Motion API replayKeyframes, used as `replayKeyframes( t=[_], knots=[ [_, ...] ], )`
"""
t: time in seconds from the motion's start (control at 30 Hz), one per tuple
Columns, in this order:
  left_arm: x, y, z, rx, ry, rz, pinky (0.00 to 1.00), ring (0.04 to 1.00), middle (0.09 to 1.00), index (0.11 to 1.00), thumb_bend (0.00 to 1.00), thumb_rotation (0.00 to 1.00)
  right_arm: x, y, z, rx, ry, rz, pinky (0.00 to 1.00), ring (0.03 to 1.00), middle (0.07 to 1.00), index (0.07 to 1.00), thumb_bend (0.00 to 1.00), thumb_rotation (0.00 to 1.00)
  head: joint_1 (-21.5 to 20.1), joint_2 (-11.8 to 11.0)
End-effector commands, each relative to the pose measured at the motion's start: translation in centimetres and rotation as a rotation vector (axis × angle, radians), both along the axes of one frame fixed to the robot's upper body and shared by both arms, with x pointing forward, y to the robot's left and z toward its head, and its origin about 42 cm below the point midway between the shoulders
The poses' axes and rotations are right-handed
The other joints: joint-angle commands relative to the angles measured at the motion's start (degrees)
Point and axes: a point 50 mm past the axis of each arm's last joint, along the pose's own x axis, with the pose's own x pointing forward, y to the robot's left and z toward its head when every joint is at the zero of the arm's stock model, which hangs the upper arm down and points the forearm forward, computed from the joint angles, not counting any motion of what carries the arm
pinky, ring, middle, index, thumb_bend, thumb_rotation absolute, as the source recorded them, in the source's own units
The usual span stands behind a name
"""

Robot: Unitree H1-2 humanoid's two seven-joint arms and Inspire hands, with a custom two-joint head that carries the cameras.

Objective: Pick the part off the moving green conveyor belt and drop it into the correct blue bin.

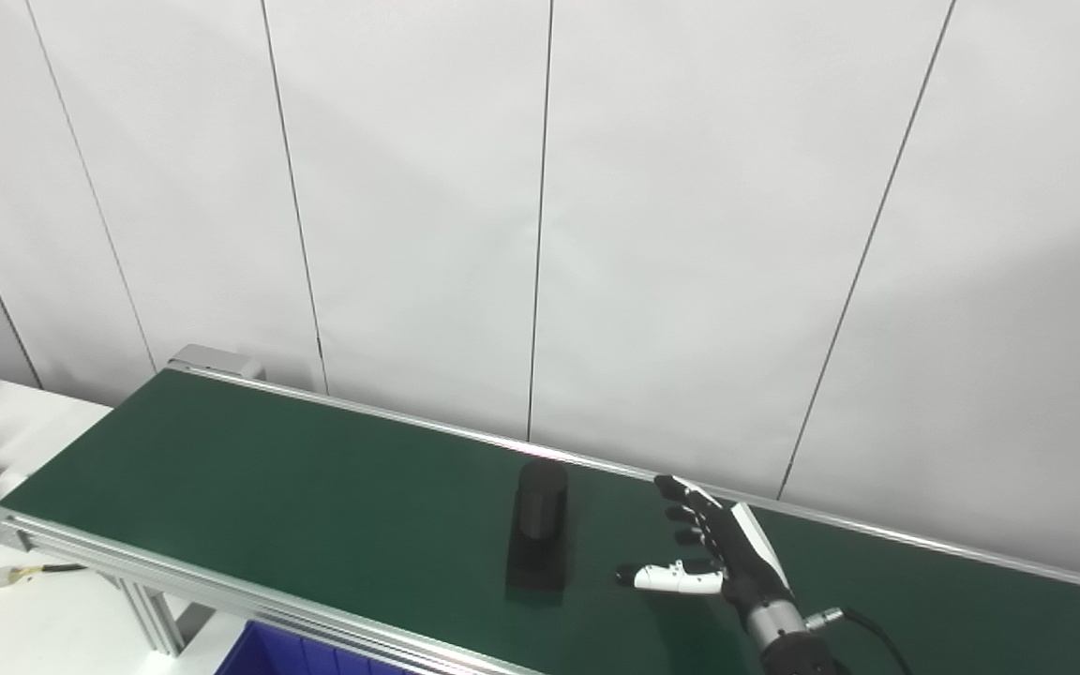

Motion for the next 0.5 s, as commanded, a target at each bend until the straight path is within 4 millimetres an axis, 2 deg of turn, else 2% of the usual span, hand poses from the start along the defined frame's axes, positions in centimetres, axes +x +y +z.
replayKeyframes(
  t=[0.0,0.07,0.2,0.47],
  knots=[
    [0.44,-0.3,0.75,-0.03,-0.037,-0.02,0.78,0.856,0.869,0.819,0.81,1.0,1.61,0.87,3.33,0.019,-0.097,0.018,0.69,0.846,0.906,0.882,0.94,0.27,-0.12,0.03],
    [0.42,-0.23,0.76,-0.025,-0.041,-0.022,0.78,0.855,0.87,0.819,0.81,1.0,1.6,0.83,3.23,0.014,-0.092,0.019,0.74,0.863,0.91,0.88,0.93,0.28,-0.12,0.06],
    [0.36,-0.09,0.73,-0.018,-0.045,-0.02,0.78,0.853,0.868,0.816,0.82,1.0,1.57,0.77,3.11,-0.005,-0.097,0.02,0.77,0.869,0.909,0.879,0.93,0.27,-0.45,0.22],
    [0.32,0.16,0.8,-0.023,-0.039,-0.029,0.78,0.859,0.874,0.824,0.81,1.0,1.61,0.79,3.16,0.01,-0.091,0.014,0.76,0.867,0.909,0.878,0.93,0.29,-1.16,0.37]
  ],
)
